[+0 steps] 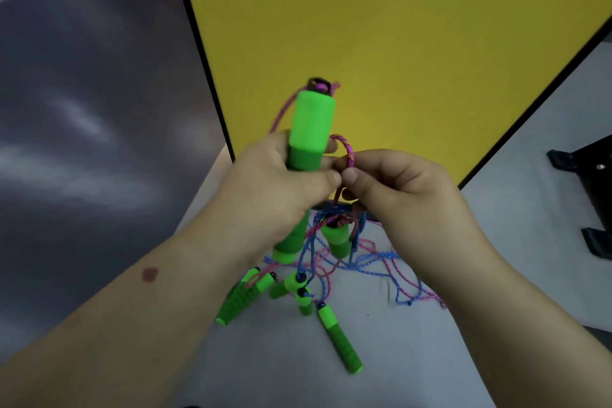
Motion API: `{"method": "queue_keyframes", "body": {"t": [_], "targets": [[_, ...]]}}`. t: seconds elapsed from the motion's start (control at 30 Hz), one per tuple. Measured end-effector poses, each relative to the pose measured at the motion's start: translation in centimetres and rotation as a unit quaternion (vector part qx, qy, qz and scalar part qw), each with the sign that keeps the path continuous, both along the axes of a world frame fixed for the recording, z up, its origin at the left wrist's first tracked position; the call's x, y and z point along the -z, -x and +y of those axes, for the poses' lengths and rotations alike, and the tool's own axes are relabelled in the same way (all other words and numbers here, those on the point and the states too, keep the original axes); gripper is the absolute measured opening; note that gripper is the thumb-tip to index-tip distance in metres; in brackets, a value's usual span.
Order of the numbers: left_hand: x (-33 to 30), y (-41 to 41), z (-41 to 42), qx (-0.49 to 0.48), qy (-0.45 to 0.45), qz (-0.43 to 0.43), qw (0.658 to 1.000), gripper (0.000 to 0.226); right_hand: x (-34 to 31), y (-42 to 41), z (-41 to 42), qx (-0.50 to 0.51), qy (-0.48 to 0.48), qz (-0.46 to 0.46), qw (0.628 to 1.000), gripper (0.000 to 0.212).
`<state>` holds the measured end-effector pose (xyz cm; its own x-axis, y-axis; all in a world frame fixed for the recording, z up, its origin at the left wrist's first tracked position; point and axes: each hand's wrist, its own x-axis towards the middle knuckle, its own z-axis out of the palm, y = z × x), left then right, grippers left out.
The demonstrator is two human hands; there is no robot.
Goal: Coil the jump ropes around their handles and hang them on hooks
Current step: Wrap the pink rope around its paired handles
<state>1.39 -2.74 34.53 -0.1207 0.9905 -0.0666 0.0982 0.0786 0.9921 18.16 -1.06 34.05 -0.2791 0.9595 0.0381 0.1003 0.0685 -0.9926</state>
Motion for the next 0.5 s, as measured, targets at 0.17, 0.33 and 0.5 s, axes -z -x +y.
{"method": "queue_keyframes", "body": {"t": [0.17,0.33,0.5], "targets": [[-0.2,-0.03,-0.17,0.054,-0.021,0.196,0.979,0.03,-0.21,-0.04,-0.21,0.012,0.002,0.047,0.999,0.017],[0.39,0.55,0.07,0.062,0.012,0.256,0.965,0.022,-0.33,-0.13,-0.21,0.05,0.01,0.046,0.998,0.011],[0.77,0.61,0.12,0.07,0.052,0.239,0.967,0.026,-0.32,-0.24,-0.1,0.077,0.023,0.045,0.996,0.01]]}}
